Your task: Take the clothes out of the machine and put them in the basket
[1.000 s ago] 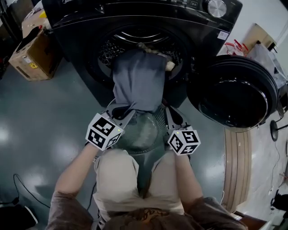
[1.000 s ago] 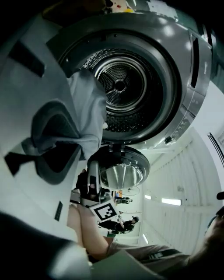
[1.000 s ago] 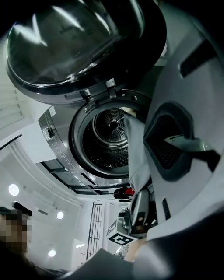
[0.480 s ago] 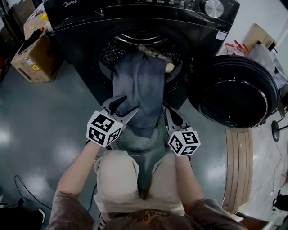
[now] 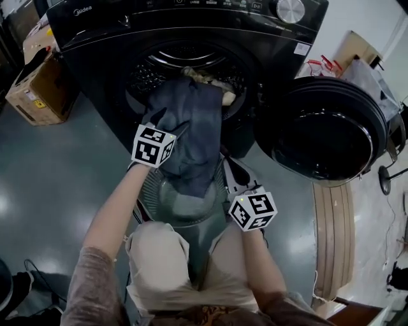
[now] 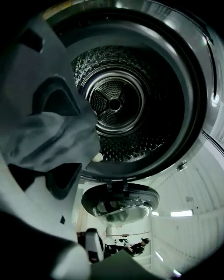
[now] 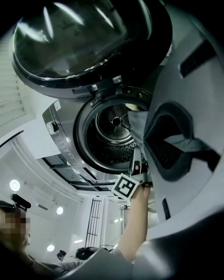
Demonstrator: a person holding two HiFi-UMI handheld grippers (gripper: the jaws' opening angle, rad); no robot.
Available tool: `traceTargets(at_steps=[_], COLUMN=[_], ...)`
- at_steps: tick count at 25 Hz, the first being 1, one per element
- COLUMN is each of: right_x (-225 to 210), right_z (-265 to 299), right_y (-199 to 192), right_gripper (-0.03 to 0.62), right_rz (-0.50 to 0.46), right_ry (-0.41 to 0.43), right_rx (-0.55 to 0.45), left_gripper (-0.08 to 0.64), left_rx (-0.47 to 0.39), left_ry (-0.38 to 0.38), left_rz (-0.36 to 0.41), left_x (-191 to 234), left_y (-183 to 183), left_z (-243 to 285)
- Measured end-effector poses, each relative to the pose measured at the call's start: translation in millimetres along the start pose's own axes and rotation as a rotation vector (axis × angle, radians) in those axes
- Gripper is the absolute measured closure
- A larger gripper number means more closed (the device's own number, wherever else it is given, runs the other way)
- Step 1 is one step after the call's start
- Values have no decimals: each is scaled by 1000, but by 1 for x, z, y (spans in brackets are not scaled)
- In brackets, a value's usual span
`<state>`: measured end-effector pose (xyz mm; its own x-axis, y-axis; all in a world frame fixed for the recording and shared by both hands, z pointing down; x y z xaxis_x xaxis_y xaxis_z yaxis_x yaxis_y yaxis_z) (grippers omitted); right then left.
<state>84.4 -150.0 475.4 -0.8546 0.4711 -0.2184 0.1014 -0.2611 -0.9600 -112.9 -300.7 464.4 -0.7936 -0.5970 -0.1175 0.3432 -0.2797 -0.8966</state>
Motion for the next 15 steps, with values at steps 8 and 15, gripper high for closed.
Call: traceTargets(at_steps=[8,15], right_x=[6,6], right_z=[-3,-4], right_y=[4,6], right_gripper=[595,595], right_rz=[-49,-34], right_ry=[-15,-25], right_rx=[11,4], left_gripper=[201,192], left_rx=[113,210], left_ry=[64,68], left_rz=[16,-39], left_x=[38,47], left_y=[9,-2], left_z=[60,95])
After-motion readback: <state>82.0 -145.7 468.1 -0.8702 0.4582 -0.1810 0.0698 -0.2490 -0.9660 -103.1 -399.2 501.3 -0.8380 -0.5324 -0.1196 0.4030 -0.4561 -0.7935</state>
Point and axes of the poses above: the fingertips, and each gripper's own axes: z forward along the fingers, x to its left, y out of its top, the point moved 6 cm from there along -z, backward along the fingers, and after that the axes turned 5 degrees about x, right-handed, at the moved point
